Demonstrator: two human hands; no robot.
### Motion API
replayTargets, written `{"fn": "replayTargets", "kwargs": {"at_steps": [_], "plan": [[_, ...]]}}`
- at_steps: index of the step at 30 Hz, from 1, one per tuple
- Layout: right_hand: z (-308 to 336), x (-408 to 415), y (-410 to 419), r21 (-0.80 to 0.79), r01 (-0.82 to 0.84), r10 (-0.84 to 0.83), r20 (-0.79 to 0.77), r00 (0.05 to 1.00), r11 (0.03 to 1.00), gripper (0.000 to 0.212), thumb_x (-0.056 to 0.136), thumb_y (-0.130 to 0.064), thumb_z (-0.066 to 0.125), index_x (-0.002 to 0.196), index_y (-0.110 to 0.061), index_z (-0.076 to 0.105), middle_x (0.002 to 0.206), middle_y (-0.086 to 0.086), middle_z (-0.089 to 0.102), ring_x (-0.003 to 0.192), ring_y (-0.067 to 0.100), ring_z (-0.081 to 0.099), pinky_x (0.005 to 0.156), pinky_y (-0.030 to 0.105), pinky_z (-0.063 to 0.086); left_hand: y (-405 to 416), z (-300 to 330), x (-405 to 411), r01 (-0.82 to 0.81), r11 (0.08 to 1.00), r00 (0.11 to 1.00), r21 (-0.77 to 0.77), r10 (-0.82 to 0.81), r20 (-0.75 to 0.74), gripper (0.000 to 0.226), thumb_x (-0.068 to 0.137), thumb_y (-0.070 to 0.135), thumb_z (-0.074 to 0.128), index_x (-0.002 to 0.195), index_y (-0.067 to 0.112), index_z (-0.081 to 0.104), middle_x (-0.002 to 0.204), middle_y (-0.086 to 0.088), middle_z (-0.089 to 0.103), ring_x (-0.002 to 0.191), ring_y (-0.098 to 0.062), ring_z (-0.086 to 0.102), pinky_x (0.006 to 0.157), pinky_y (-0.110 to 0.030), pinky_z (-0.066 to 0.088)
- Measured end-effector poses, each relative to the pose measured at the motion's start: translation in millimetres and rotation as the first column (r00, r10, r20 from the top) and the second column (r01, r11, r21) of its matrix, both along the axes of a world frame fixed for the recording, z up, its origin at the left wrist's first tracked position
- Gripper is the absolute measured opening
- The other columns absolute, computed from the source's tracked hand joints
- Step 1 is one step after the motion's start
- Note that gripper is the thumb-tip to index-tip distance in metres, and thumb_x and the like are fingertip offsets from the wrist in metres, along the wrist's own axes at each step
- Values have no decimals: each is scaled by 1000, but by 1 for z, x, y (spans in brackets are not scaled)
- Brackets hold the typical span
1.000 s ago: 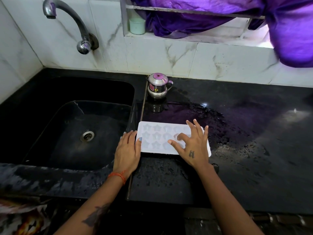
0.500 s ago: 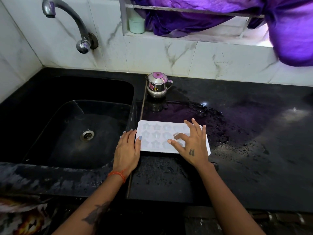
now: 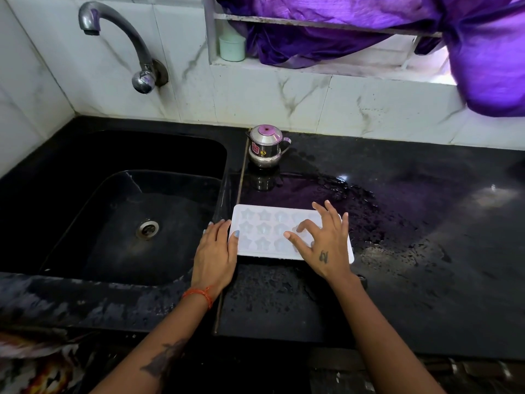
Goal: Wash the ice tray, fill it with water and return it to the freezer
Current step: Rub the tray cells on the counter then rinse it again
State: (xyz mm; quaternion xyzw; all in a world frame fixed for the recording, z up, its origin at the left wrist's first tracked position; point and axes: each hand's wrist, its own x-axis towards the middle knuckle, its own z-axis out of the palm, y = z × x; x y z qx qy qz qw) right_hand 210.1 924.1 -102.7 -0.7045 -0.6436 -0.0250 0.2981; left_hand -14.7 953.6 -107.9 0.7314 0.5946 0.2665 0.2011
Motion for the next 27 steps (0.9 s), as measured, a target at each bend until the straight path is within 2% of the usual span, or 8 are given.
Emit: {"fn": "replayTargets", "kwargs": {"at_steps": [3,6,12,17,27], "plan": [[6,-6,4,66,-19,20,-9,1000,998,48,82,-67,45,82,-23,67,137,10,50,140,29,27,113,60,9,0,0,0,0,1000,1000,-6,0,-4,58,94,43,22,134,9,46,141,-9,47,138,-26,33,117,-35,21],[9,-14,9,97,-56,57,-3,998,994,47,82,-66,47,81,-23,67,136,10,50,140,27,27,114,60,10,1,-1,0,4,1000,1000,-8,-4,-8,62,93,47,19,135,10,46,141,-9,47,137,-26,34,117,-35,21],[4,-21,17,25,-111,110,10,994,994,47,81,-66,48,76,-24,67,137,10,50,141,28,27,115,58,6,0,1,0,-6,1000,1000,-13,6,-16,59,93,43,21,135,10,46,142,-9,46,138,-24,33,117,-34,20],[0,-20,14,-58,-156,157,17,987,986,49,82,-68,42,84,-30,72,141,10,47,142,28,24,115,56,1,0,1,1,-10,1000,1000,-9,10,-16,60,93,44,21,136,10,45,142,-9,46,138,-24,32,116,-33,19],[-3,-19,13,-34,-164,164,21,986,986,47,83,-66,45,74,-27,69,139,10,49,141,28,27,116,53,3,-1,2,1,-15,1000,999,-18,14,-29,60,93,43,21,136,9,45,143,-9,45,139,-24,32,117,-34,20]]}}
